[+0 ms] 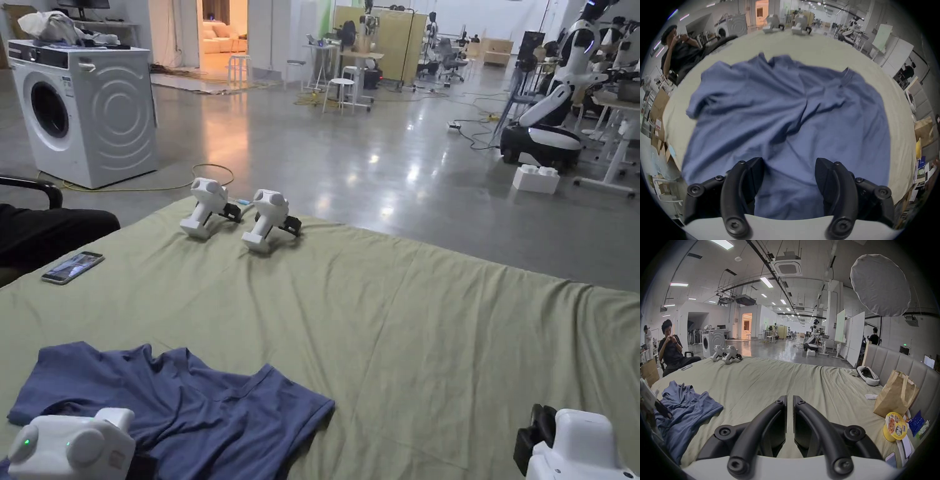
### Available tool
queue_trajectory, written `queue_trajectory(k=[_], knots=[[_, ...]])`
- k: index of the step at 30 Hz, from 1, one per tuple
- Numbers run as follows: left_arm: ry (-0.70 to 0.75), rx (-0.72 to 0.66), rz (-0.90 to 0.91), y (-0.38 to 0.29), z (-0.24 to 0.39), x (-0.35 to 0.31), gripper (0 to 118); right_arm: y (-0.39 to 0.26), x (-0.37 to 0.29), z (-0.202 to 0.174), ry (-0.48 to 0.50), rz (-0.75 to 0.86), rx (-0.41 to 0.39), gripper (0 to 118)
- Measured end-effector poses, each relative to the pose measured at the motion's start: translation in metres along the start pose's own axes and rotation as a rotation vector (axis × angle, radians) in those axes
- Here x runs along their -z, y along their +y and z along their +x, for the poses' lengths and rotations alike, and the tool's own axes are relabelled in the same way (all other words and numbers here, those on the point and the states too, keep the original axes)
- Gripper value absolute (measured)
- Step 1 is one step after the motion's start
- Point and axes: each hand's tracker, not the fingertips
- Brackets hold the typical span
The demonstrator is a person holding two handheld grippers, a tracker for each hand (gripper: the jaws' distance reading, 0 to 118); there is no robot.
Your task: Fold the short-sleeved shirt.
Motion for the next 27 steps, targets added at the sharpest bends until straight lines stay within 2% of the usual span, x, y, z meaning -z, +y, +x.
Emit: queue_trajectory(k=[2,5,8,9,10,11,12,17,22,27], knots=[[0.04,0.052,0.105,-0.01,0.011,-0.005,77,-0.002,0.0,0.0,0.002,-0.007,-0.002,10],[0.101,0.08,0.147,-0.023,0.024,-0.007,76,-0.006,-0.001,-0.001,-0.005,-0.014,-0.01,10],[0.097,0.084,0.161,-0.029,0.027,-0.007,66,-0.008,0.0,0.0,-0.006,-0.027,-0.006,10],[0.089,0.081,0.166,-0.03,0.028,-0.009,59,-0.009,0.0,-0.001,-0.006,-0.028,-0.007,10],[0.079,0.079,0.179,-0.031,0.029,-0.01,39,-0.01,0.0,-0.001,-0.007,-0.029,-0.008,10],[0.09,0.079,0.192,-0.024,0.027,-0.007,11,-0.011,0.0,-0.001,-0.007,-0.031,-0.009,10],[0.111,0.071,0.177,-0.024,0.028,-0.003,7,-0.012,0.0,-0.001,-0.008,-0.034,-0.009,10],[0.084,0.057,0.19,-0.02,0.03,-0.009,5,-0.015,-0.005,0.001,-0.01,-0.038,-0.011,10],[0.04,-0.055,0.384,-0.006,0.019,-0.042,5,-0.014,-0.009,0.009,-0.022,-0.032,-0.016,10],[-0.018,0.048,0.5,0.015,0.05,-0.091,5,-0.01,-0.016,0.022,-0.043,-0.016,0.018,10]])
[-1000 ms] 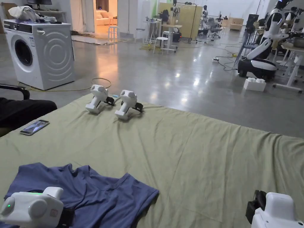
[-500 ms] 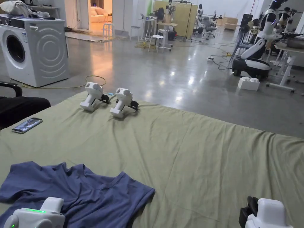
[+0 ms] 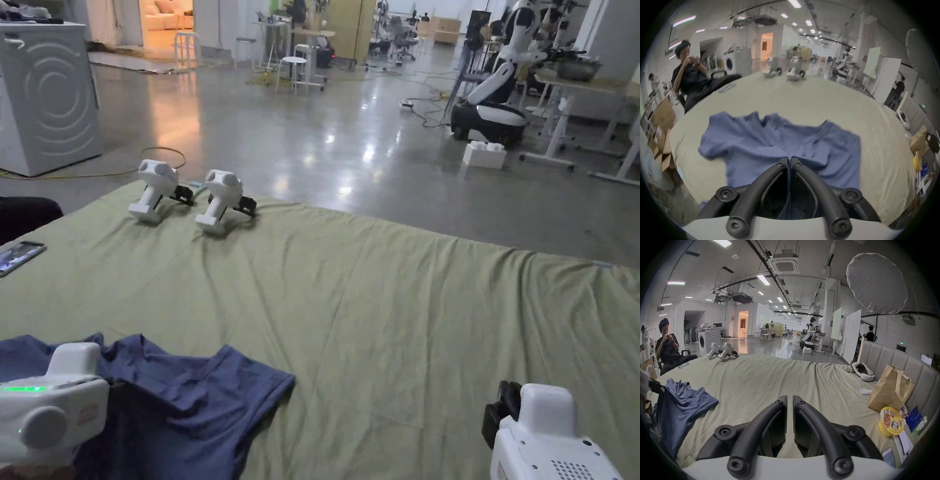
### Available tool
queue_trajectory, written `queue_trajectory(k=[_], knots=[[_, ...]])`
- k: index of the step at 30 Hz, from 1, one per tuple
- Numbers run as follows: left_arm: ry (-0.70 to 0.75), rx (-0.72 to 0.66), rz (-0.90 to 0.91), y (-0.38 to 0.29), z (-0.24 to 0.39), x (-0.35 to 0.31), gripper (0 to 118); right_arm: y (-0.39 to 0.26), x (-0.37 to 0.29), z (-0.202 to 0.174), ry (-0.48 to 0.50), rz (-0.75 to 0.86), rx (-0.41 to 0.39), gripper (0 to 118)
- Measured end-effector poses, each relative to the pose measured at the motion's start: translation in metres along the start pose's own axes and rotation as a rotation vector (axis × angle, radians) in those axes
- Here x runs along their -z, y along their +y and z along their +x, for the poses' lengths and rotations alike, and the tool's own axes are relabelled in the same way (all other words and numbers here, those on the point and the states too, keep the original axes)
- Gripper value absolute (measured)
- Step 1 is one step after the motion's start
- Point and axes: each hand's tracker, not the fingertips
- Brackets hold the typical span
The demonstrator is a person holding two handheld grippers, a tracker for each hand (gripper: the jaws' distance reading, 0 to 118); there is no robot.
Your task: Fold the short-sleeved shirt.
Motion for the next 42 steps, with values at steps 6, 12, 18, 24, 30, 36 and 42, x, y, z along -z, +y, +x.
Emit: queue_trajectory(k=[6,12,18,24,30,36,42], knots=[[-0.11,0.042,0.139,0.056,0.066,-0.052,5,0.005,-0.011,0.015,-0.022,0.017,0.017,10],[-0.265,0.14,0.265,0.113,0.143,-0.091,5,0.009,-0.022,0.036,-0.047,0.045,0.037,10],[-0.442,0.196,0.34,0.152,0.238,-0.112,5,0.015,-0.037,0.067,-0.092,0.075,0.06,10],[-0.607,0.28,0.304,0.149,0.342,-0.1,5,0.015,-0.053,0.104,-0.165,0.088,0.071,10],[-0.719,0.375,0.165,0.078,0.428,-0.076,5,0.005,-0.065,0.139,-0.237,0.068,0.083,10],[-0.766,0.432,0.055,0.011,0.456,-0.056,5,-0.008,-0.073,0.157,-0.275,0.033,0.101,10],[-0.775,0.421,0.01,-0.003,0.447,-0.053,50,-0.012,-0.075,0.154,-0.271,0.016,0.098,10]])
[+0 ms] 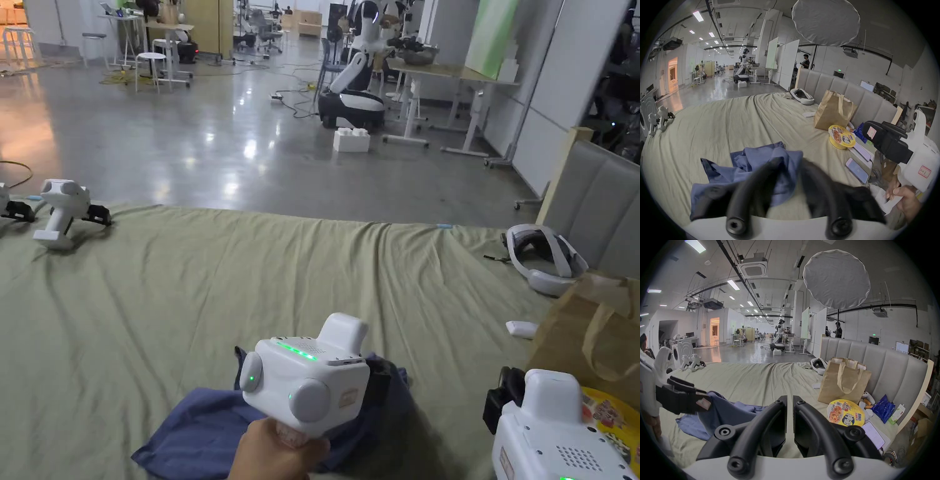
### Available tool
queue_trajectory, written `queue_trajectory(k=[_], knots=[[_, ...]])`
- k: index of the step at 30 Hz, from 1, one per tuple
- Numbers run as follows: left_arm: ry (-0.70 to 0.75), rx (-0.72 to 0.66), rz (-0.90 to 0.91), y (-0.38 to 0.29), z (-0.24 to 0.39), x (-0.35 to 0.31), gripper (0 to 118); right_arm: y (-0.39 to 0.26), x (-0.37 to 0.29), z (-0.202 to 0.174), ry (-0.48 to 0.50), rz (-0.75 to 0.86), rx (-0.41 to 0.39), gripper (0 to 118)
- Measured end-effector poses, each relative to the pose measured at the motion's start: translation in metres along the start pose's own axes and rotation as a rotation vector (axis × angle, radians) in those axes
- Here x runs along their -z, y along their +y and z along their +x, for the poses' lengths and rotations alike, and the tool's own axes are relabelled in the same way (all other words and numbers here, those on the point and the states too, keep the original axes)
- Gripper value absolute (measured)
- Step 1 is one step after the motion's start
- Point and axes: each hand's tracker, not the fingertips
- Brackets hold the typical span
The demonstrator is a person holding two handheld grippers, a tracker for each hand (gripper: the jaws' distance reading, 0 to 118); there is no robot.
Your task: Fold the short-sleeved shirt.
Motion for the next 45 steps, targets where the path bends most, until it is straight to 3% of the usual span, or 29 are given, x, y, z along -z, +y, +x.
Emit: queue_trajectory(k=[1,13,16,18,21,27,33,37,41,42,43,44,45], knots=[[0.004,-0.012,-0.011,0.0,-0.004,-0.004,74,0.0,0.0,-0.003,0.006,-0.002,0.003,10],[0.388,-0.124,0.269,-0.027,-0.078,-0.121,72,0.02,0.001,-0.06,0.121,0.028,-0.014,10],[0.495,-0.142,0.328,-0.047,-0.091,-0.151,62,0.018,-0.001,-0.076,0.131,0.044,-0.011,10],[0.538,-0.135,0.362,-0.057,-0.095,-0.165,17,0.017,-0.004,-0.082,0.135,0.075,0.011,10],[0.661,-0.124,0.381,-0.065,-0.095,-0.178,7,0.018,-0.008,-0.089,0.137,0.114,0.027,10],[0.617,-0.134,0.334,-0.076,-0.114,-0.188,2,0.023,-0.01,-0.095,0.153,0.138,0.039,10],[0.563,-0.217,0.158,-0.089,-0.144,-0.163,2,0.019,-0.007,-0.098,0.163,0.117,0.018,10],[0.488,-0.29,-0.054,-0.093,-0.182,-0.126,2,0.013,-0.003,-0.096,0.168,0.092,0.002,10],[0.519,-0.291,-0.25,-0.098,-0.209,-0.09,2,0.006,0.0,-0.092,0.149,0.075,-0.015,10],[0.506,-0.313,-0.269,-0.1,-0.211,-0.084,5,0.005,0.001,-0.09,0.146,0.069,-0.015,10],[0.497,-0.339,-0.287,-0.103,-0.218,-0.079,20,0.003,0.002,-0.089,0.144,0.062,-0.014,10],[0.488,-0.362,-0.314,-0.106,-0.224,-0.073,56,0.001,0.003,-0.088,0.143,0.055,-0.015,10],[0.439,-0.361,-0.333,-0.107,-0.229,-0.069,76,-0.001,0.004,-0.087,0.14,0.048,-0.016,10]])
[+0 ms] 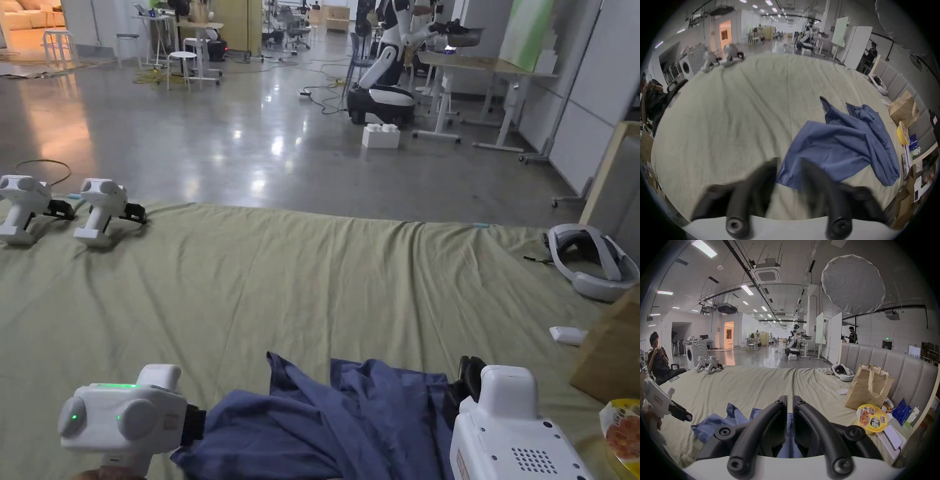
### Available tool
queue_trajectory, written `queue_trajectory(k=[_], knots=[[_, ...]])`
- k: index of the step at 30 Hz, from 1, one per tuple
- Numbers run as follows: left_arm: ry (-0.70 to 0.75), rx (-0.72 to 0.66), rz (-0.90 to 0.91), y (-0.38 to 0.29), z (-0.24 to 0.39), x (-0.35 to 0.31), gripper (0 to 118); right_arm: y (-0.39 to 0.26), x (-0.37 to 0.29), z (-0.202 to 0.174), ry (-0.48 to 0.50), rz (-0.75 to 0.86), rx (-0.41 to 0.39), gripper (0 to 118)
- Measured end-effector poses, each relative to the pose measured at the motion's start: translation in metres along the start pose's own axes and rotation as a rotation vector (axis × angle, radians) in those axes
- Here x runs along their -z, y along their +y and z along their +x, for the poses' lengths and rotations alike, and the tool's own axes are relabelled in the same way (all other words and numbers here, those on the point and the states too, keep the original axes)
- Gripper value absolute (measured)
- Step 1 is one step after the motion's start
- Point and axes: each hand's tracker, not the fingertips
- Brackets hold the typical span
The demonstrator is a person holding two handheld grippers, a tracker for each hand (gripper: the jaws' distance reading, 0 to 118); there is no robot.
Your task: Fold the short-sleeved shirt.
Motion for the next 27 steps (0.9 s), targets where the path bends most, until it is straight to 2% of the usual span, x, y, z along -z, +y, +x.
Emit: queue_trajectory(k=[3,5,8,12,13,16,17,19,22,25,26,27], knots=[[-0.016,0.004,-0.087,0.004,0.001,0.019,75,-0.007,0.003,0.004,-0.001,-0.025,-0.008,10],[0.051,0.04,-0.119,0.002,0.002,0.034,75,-0.012,0.007,0.005,-0.01,-0.045,-0.011,10],[0.058,0.024,-0.189,0.001,0.005,0.052,75,-0.017,0.012,0.008,-0.012,-0.073,-0.001,10],[0.116,0.047,-0.15,-0.008,0.019,0.052,74,-0.024,0.022,0.01,-0.016,-0.102,-0.006,10],[0.13,0.068,-0.137,-0.014,0.022,0.051,70,-0.026,0.027,0.011,-0.016,-0.111,-0.008,10],[0.172,0.134,-0.092,-0.018,0.038,0.047,24,-0.029,0.043,0.014,-0.018,-0.149,-0.01,10],[0.153,0.133,-0.097,-0.019,0.038,0.051,15,-0.03,0.053,0.016,-0.023,-0.176,-0.008,10],[0.137,0.139,-0.108,-0.024,0.038,0.051,9,-0.032,0.075,0.023,-0.023,-0.235,0.005,10],[0.096,0.088,-0.082,-0.024,0.026,0.043,7,-0.036,0.12,0.037,0.004,-0.393,0.022,20],[0.074,0.051,-0.029,-0.026,0.019,0.029,6,-0.046,0.171,0.053,0.043,-0.559,0.04,43],[0.077,0.045,-0.017,-0.027,0.017,0.025,6,-0.051,0.186,0.057,0.048,-0.603,0.048,57],[0.073,0.037,-0.006,-0.029,0.016,0.022,6,-0.056,0.2,0.059,0.051,-0.648,0.043,59]])
